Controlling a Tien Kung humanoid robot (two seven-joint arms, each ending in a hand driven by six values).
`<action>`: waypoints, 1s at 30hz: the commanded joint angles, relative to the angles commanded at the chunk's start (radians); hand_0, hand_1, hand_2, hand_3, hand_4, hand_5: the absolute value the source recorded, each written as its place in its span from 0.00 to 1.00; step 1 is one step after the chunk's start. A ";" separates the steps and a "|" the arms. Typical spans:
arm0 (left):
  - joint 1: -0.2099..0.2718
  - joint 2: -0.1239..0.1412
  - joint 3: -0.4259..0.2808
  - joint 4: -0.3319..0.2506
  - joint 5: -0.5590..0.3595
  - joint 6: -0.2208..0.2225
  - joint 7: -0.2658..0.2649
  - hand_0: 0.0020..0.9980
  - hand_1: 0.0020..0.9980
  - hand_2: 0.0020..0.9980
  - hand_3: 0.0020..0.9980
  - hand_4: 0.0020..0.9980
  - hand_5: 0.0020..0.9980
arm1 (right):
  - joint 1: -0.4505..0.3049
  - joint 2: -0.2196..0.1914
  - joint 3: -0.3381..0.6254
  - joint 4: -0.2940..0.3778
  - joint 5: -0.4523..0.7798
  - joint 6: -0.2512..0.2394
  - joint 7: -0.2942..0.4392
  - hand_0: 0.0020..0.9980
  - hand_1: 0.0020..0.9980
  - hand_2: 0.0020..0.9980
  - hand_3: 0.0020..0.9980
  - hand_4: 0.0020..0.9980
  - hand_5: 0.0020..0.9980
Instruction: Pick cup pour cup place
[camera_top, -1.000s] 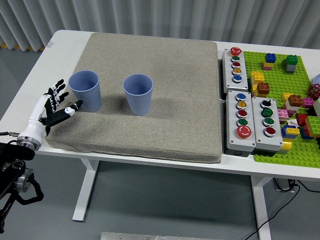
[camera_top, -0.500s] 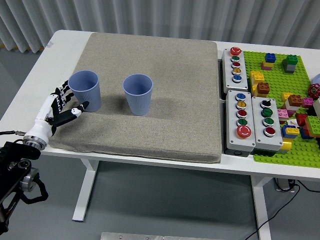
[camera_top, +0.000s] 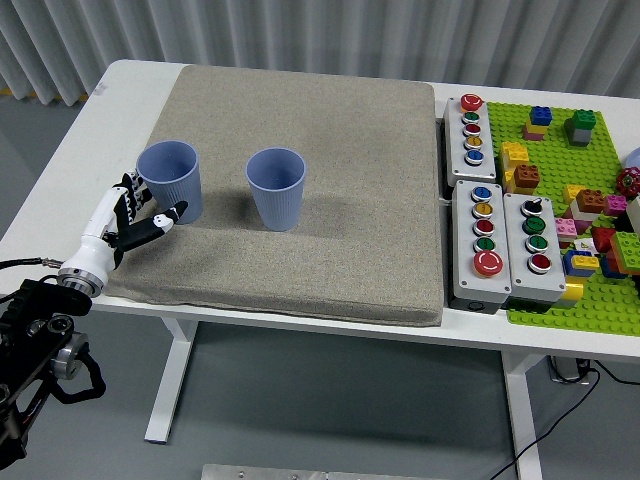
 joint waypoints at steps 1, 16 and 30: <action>-0.001 -0.001 0.001 0.001 0.000 0.000 0.000 0.96 0.92 1.00 1.00 0.78 0.15 | 0.000 0.000 0.000 0.000 0.000 0.000 0.000 0.70 0.70 0.63 0.62 0.19 0.37; -0.027 -0.009 0.002 0.035 -0.001 0.008 0.000 0.96 0.92 1.00 1.00 0.78 0.15 | 0.001 -0.002 -0.006 0.000 0.005 0.000 0.001 0.70 0.70 0.63 0.62 0.19 0.36; -0.047 -0.014 0.025 0.052 0.009 0.015 0.004 0.96 0.91 1.00 1.00 0.81 0.20 | -0.003 -0.003 0.001 0.000 -0.010 0.002 0.000 0.70 0.70 0.63 0.62 0.19 0.36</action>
